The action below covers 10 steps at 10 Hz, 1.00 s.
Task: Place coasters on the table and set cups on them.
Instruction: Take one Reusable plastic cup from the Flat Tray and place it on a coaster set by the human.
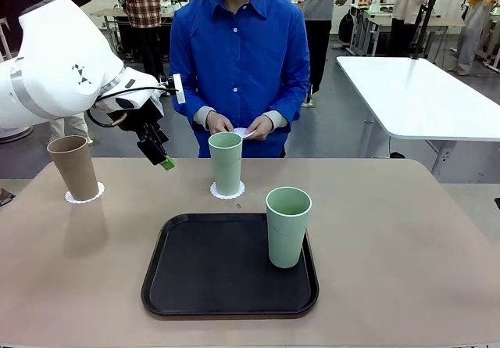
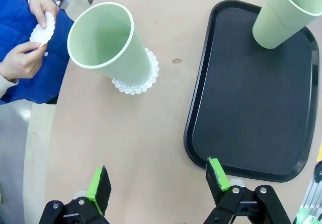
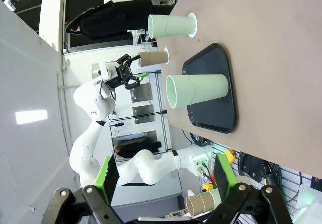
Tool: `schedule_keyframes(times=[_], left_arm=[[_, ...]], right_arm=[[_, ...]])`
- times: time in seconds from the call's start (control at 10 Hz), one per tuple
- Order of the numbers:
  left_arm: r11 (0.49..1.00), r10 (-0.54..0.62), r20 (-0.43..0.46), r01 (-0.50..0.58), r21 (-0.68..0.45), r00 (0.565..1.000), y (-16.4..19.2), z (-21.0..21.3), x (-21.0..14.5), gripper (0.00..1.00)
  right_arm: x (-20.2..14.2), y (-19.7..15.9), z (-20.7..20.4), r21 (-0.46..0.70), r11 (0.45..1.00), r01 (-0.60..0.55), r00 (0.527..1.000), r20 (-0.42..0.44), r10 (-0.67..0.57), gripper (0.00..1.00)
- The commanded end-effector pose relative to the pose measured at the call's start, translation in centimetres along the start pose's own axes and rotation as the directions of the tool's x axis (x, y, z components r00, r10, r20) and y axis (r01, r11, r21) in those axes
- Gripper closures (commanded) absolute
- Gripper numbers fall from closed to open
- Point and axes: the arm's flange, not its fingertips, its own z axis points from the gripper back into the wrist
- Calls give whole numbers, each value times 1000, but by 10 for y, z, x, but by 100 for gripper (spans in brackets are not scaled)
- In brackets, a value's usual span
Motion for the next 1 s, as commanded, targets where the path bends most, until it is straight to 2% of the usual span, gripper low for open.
schedule_keyframes(times=[0.0,0.5,0.6,0.7,0.8,0.9], left_arm=[[1000,-7,-6,7,3,1000,0,0,0,0],[1000,0,0,0,0,1000,0,0,0,0],[995,89,-101,-84,60,991,6,8,2,0],[965,256,-131,-246,88,958,-27,15,-28,0],[934,355,-155,-342,105,922,-43,28,-48,0],[915,403,-179,-391,100,898,-39,53,-53,0]], right_arm=[[0,1,-1,21,1000,-8,1000,3,8,0],[0,1,-1,21,1000,-8,1000,3,8,0],[0,1,-1,21,1000,-8,1000,3,8,0],[0,1,-1,21,1000,-8,1000,3,8,0],[0,1,-1,21,1000,-8,1000,3,8,0],[0,1,-1,21,1000,-8,1000,3,8,0]])
